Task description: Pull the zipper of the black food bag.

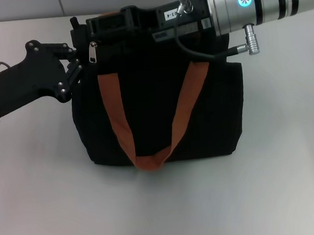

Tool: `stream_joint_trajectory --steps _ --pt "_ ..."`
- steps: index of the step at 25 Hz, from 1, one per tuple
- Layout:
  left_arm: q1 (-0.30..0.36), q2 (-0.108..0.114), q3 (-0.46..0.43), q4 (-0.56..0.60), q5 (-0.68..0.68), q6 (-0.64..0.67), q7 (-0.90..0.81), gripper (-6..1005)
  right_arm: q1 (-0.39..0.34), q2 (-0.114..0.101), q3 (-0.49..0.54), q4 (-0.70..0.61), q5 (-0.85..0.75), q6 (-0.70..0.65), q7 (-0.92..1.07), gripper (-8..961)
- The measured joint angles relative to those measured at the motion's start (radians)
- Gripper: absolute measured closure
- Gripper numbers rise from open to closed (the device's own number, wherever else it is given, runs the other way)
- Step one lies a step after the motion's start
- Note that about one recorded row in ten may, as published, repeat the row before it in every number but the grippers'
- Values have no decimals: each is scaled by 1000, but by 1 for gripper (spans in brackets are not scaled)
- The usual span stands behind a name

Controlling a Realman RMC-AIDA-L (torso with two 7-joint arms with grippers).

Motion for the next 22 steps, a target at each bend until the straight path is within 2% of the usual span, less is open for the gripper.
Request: stream_joint_trajectory --steps 22 --pt "-7 -14 8 63 0 12 -10 968 0 3 -3 15 12 26 2 147"
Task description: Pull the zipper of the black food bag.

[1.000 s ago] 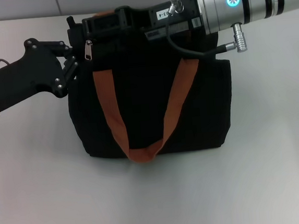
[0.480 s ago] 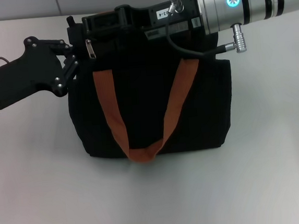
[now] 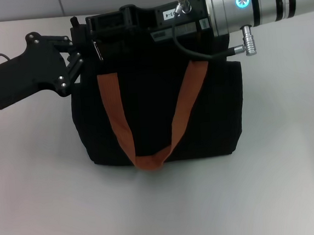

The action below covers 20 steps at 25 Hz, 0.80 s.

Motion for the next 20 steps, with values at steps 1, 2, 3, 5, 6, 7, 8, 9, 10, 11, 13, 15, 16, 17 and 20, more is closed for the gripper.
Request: stream_joint_trajectory --steps 1,2,3,5,6,7,8,9,10,11,13,15,16,17,20 --pt "-2 0 0 0 0 0 0 968 0 0 0 1 0 1 0 148" --pt "-3 0 0 0 0 0 0 968 1 0 0 1 -1 2 0 149" --pt "-5 0 1 2 0 0 0 968 2 0 -2 2 -1 3 0 149" --pt "-7 -1 7 8 0 1 -2 968 3 0 -6 2 0 4 0 151" --pt "-8 -1 10 11 0 1 -3 968 4 0 -8 2 0 4 0 151" --pt "-9 -1 12 13 0 1 -4 968 4 0 -8 2 0 5 -1 152" --pt "-9 -2 13 13 0 1 -4 968 4 0 -9 2 0 5 -1 153" --pt "-10 -2 14 13 0 1 -5 968 4 0 -9 2 0 5 -1 153" --pt "-10 -2 14 13 -1 1 -4 968 4 0 -9 2 0 6 -2 154" --pt "-10 -2 14 13 -1 2 -5 968 4 0 -9 2 -1 6 -3 155" --pt "-8 -2 13 13 -1 2 -4 968 4 0 -9 2 -3 7 -4 156" --pt "-6 -2 12 13 -1 4 -3 968 2 0 -10 2 -5 9 -4 157" --pt "-6 -2 11 13 -1 4 -3 968 1 0 -10 2 -5 9 -4 158" --pt "-5 -2 11 13 0 4 -3 968 1 0 -11 2 -5 10 -4 159" --pt "-2 -2 12 13 -1 5 -2 968 0 0 -16 2 -8 11 -9 161"
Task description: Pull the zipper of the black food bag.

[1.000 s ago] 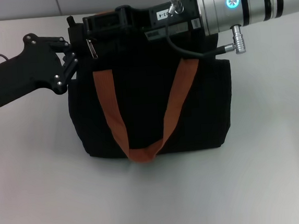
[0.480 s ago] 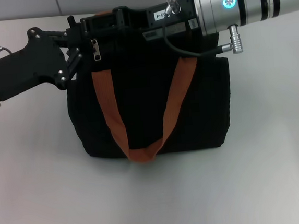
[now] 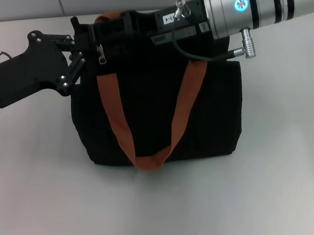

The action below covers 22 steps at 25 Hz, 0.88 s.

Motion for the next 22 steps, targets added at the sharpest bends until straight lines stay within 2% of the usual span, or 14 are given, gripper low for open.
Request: stream_joint_trajectory --steps 2,8,13,22 --pt "0 0 1 0 0 0 1 968 1 0 -8 0 -1 2 -1 162" --pt "1 1 -1 0 0 0 0 968 -2 -1 -16 0 -2 13 3 357" --pt "1 2 2 0 1 0 -1 968 -5 -1 -18 0 -2 20 4 592" --pt "1 1 2 0 1 1 1 967 -6 -1 -25 0 -2 22 5 607"
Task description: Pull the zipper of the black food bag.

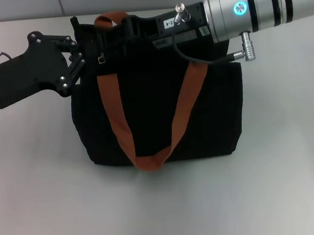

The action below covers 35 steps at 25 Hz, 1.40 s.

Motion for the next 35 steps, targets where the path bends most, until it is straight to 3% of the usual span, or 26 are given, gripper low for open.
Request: stream_joint_trajectory --steps 5,9,28,33,35 --pt "-1 0 0 0 0 4 1 967 2 0 -8 0 0 1 0 615" --pt "0 0 -2 0 0 10 3 967 0 0 -8 -1 -1 2 0 790" --pt "4 0 -7 0 0 15 6 967 4 0 -60 -21 -1 21 1 872" --pt "5 1 -8 0 0 16 6 967 -3 0 -60 -29 0 21 -4 954" --pt "6 1 -8 0 0 17 6 967 -3 0 -60 -29 0 21 -4 943"
